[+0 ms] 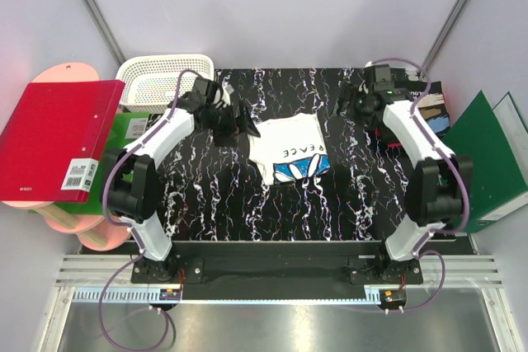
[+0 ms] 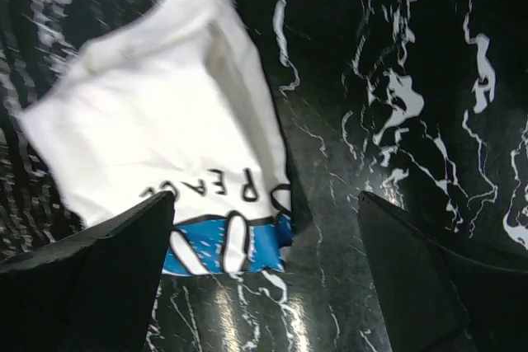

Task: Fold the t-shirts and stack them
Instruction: Smooth out wrinkles on the folded tshirt, then put the neatly folded tshirt into the corner of the board with the right arm

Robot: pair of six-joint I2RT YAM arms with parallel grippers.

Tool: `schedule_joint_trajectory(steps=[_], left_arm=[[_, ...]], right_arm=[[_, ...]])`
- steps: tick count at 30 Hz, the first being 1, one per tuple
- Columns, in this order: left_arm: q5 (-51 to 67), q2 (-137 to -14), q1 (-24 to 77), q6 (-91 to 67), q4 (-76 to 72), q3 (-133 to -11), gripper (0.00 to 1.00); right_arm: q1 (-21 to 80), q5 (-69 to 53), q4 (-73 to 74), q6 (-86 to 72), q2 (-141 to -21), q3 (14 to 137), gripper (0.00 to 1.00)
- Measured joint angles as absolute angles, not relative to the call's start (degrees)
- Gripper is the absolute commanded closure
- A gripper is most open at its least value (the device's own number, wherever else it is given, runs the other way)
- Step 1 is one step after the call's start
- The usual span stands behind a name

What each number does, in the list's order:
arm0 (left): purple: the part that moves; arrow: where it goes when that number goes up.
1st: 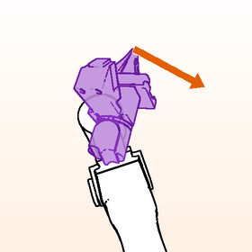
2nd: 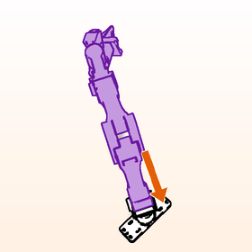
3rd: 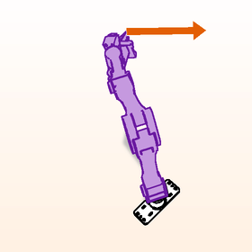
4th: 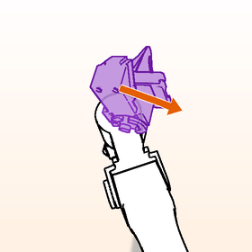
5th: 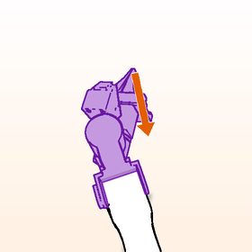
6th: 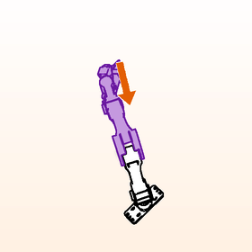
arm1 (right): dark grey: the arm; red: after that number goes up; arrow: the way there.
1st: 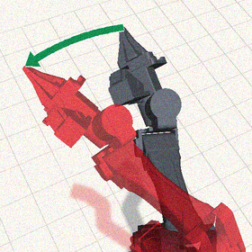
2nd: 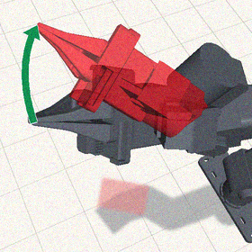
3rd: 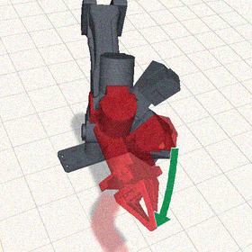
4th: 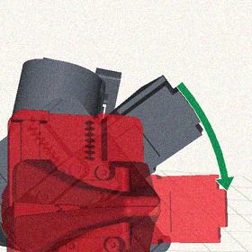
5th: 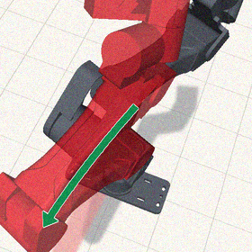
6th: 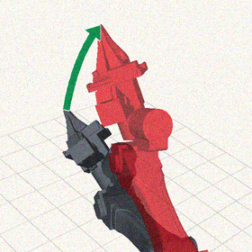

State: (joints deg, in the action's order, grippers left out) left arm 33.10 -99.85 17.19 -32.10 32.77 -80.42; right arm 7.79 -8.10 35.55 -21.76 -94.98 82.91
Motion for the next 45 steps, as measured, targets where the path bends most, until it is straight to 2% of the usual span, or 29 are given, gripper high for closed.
schedule_joint_trajectory(steps=[9, 18, 28, 40, 41, 44, 45], left_arm=[[26.5, -106.3, 17.5, -31.6, 41.1, -77.2, 0.01], [26.4, -113.3, 20.5, -32.0, 41.1, -78.7, 0.01], [26.5, -113.6, 22.0, -31.9, 41.1, -78.8, 0.01], [26.2, -113.6, 21.4, -31.3, 42.7, -78.7, 0.01], [26.2, -113.6, 21.3, -31.3, 42.8, -78.7, 0.01], [26.0, -113.1, 20.8, -31.3, 43.5, -78.7, 0.01], [26.0, -112.9, 20.7, -31.3, 43.7, -78.7, 0.01]], right_arm=[[7.7, -7.5, 43.0, -20.3, -109.3, 82.4, 0.00], [7.7, -12.5, 41.5, -20.9, -110.0, 82.3, 0.00], [7.7, -20.9, 35.7, -23.2, -113.8, 78.8, 0.00], [7.4, -35.2, 30.4, -30.3, -119.2, 80.7, 0.01], [7.4, -35.8, 30.3, -30.6, -119.7, 81.1, 0.02], [7.4, -37.5, 30.0, -31.1, -121.3, 82.7, 0.26], [7.5, -37.8, 29.9, -31.3, -122.2, 83.3, 0.44]])
